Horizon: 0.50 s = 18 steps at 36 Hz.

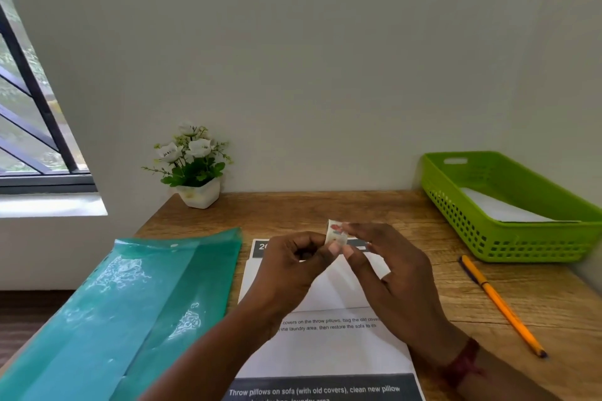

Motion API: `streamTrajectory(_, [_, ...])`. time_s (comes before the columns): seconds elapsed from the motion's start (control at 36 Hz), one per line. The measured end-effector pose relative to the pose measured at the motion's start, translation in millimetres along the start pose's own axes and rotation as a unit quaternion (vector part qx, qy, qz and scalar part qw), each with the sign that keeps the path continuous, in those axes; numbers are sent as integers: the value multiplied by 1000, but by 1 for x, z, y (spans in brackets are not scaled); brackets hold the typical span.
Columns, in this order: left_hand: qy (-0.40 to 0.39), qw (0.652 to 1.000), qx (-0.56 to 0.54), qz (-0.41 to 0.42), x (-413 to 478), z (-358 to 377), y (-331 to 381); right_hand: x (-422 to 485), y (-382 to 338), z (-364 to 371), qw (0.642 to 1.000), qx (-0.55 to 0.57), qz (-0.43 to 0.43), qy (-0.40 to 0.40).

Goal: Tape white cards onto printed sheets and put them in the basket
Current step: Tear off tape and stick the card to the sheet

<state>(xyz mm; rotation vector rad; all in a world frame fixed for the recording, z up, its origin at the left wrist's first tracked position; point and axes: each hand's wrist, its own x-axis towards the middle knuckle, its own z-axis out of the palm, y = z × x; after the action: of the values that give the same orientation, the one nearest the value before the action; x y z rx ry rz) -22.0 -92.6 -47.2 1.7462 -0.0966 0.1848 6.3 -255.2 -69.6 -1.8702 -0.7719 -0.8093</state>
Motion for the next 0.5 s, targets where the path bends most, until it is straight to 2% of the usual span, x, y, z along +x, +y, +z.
streamTrajectory(0.19, [-7,999,-41,0,-3,5,-1,-1,2,0,1000,-2,-12,22])
streamTrajectory(0.5, [17,1000,4,-6,-5,10,-2,-1,7,-1,997,-55,-38,47])
